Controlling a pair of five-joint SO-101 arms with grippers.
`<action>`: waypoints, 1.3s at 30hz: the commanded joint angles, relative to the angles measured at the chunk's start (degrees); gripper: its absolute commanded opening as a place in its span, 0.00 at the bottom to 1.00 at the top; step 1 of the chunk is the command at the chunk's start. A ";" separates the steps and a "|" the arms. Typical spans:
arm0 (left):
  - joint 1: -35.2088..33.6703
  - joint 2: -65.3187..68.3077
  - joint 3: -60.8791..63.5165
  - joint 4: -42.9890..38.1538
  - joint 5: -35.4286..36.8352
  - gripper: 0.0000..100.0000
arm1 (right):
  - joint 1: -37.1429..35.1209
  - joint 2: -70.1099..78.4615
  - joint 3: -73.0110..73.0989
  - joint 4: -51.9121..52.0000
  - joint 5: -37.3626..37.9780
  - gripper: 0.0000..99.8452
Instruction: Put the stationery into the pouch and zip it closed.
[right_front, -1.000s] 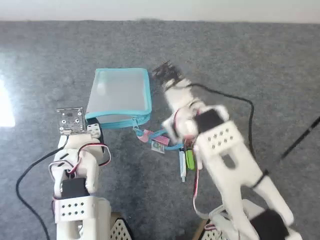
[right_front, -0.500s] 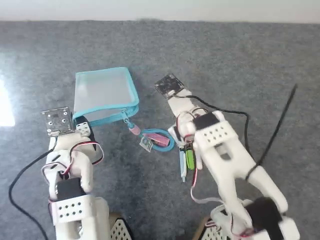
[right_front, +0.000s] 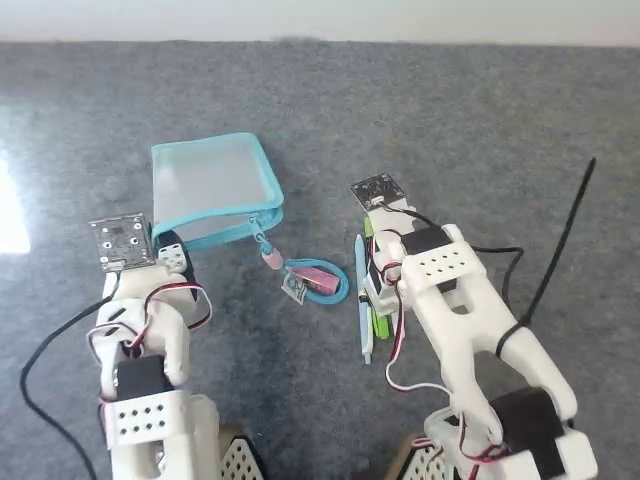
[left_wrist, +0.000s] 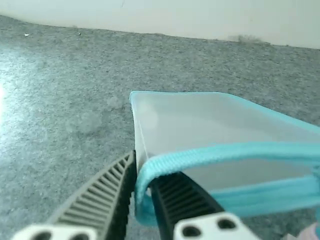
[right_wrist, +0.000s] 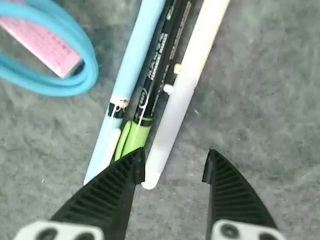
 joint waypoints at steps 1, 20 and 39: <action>0.26 -0.53 -2.95 0.18 0.44 0.01 | -0.04 3.12 0.88 -4.26 -2.73 0.19; 13.19 -0.53 0.66 0.00 -4.22 0.01 | 10.77 -1.98 -9.76 9.01 6.77 0.01; 15.74 -0.18 1.89 -1.85 -3.96 0.01 | -16.66 -20.70 -27.96 37.93 12.84 0.01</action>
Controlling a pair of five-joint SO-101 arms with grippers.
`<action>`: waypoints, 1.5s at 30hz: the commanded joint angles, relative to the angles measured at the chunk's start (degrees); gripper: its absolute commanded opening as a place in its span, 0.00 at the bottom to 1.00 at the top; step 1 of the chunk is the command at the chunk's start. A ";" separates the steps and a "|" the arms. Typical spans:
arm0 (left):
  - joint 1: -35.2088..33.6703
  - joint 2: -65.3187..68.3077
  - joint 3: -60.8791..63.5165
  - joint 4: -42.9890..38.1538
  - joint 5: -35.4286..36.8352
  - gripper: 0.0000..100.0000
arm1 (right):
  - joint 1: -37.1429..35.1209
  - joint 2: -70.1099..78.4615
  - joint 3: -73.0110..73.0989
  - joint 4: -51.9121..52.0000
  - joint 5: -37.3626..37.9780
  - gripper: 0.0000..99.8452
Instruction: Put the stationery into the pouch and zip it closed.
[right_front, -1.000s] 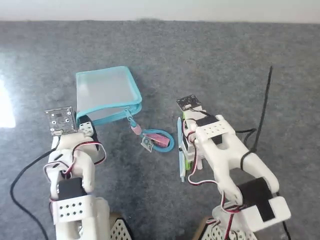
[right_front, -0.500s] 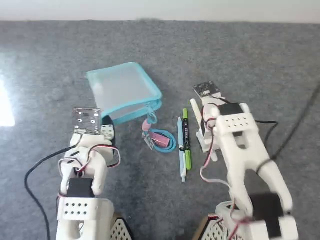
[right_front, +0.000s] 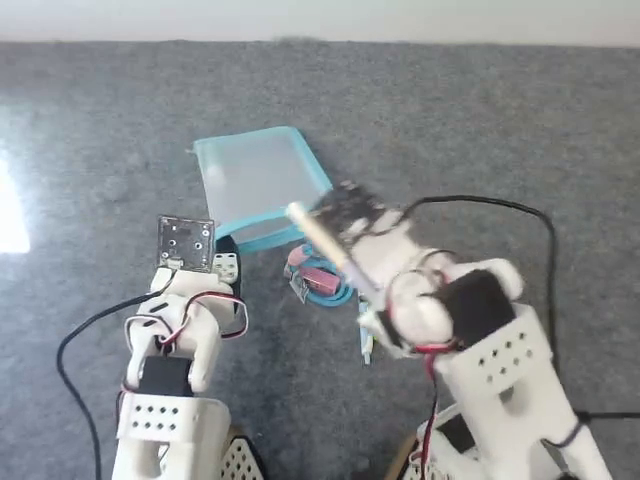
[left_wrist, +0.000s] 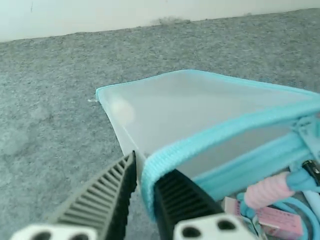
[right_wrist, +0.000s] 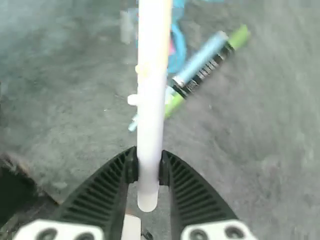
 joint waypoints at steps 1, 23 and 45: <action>0.62 -0.18 -0.57 -1.76 -0.44 0.01 | -2.42 9.54 -5.63 1.80 -0.44 0.01; 0.70 -0.26 -0.66 -1.76 -0.70 0.01 | 1.01 45.41 -41.67 2.24 -4.13 0.01; 0.26 -0.26 -0.57 -1.67 -0.79 0.01 | -0.57 36.97 -48.18 2.68 -8.97 0.32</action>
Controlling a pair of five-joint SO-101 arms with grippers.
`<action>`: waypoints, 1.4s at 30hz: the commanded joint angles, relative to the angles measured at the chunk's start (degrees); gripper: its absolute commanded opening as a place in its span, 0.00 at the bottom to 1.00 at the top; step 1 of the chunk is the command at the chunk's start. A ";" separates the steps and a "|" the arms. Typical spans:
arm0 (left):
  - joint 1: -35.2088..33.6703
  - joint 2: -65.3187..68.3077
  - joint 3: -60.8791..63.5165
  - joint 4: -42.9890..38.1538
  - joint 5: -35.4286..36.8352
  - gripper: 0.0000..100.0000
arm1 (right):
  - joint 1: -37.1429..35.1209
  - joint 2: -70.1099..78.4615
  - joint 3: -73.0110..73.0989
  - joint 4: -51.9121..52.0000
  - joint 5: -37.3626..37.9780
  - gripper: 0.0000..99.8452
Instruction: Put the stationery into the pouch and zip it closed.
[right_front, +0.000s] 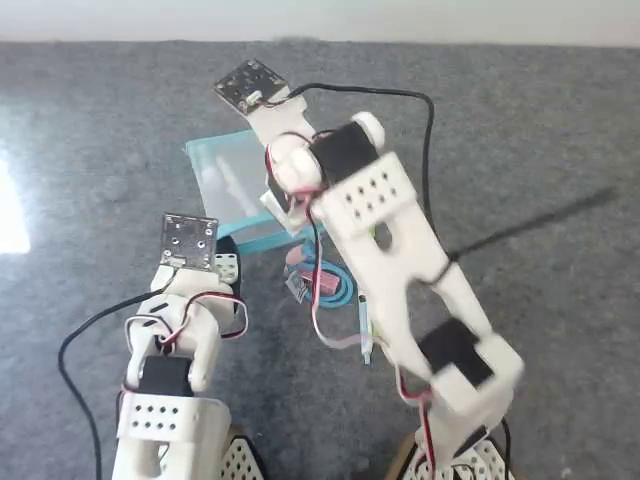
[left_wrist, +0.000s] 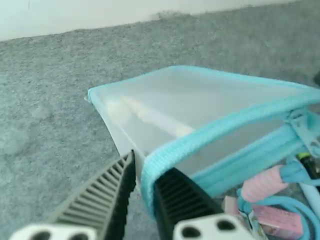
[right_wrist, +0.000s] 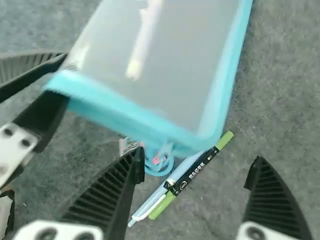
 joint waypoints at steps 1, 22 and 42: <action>0.09 -0.26 -0.66 -1.58 -0.44 0.01 | 2.33 -14.55 9.67 2.15 -0.62 0.32; 0.09 -0.26 -0.66 -1.67 -0.44 0.01 | 10.33 -33.27 83.08 -39.25 -9.67 0.32; 0.09 -0.35 -0.66 -1.67 -0.44 0.01 | 15.87 -10.95 78.86 -45.58 -9.76 0.15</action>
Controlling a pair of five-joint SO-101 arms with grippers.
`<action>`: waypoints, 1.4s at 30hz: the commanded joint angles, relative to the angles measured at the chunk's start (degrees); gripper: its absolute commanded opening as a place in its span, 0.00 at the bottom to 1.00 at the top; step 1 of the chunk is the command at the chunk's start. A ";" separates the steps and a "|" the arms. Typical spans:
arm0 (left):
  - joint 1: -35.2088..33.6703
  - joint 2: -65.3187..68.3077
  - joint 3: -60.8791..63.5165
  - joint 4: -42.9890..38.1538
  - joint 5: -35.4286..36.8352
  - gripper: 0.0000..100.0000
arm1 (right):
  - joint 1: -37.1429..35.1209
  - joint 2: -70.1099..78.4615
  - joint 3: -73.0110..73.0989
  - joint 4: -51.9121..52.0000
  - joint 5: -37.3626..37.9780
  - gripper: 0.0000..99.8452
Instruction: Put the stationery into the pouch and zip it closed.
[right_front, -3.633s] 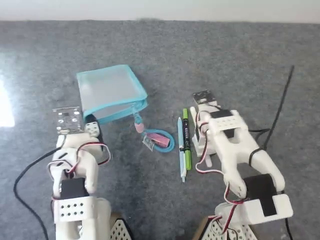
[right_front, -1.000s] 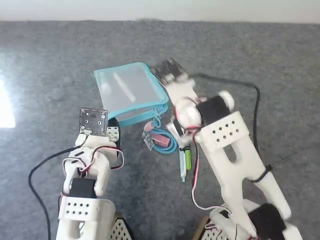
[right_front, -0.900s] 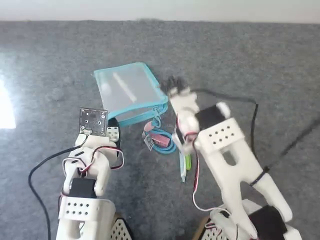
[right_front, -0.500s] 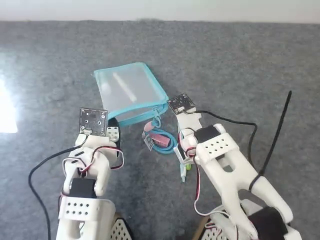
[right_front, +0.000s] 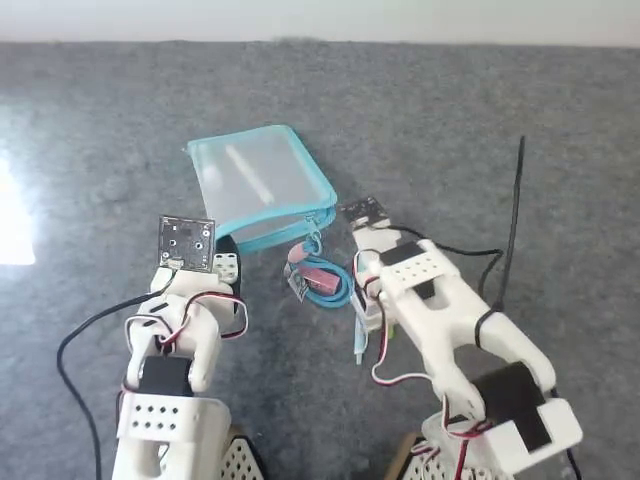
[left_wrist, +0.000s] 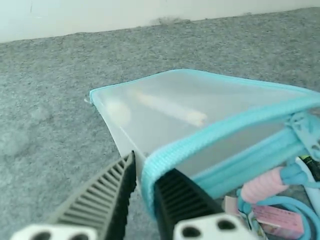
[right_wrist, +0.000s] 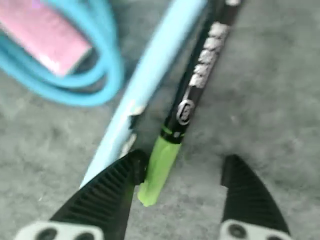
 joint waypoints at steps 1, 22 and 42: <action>0.26 -0.35 -0.66 -1.67 -0.44 0.01 | 4.00 1.71 -2.02 -0.22 -0.18 0.12; 0.44 -0.26 -0.66 -1.67 -0.44 0.01 | -2.15 -31.69 -32.35 46.29 18.73 0.01; 0.53 -0.70 -0.13 -1.85 -0.44 0.01 | -13.67 -5.41 -45.01 47.34 15.03 0.01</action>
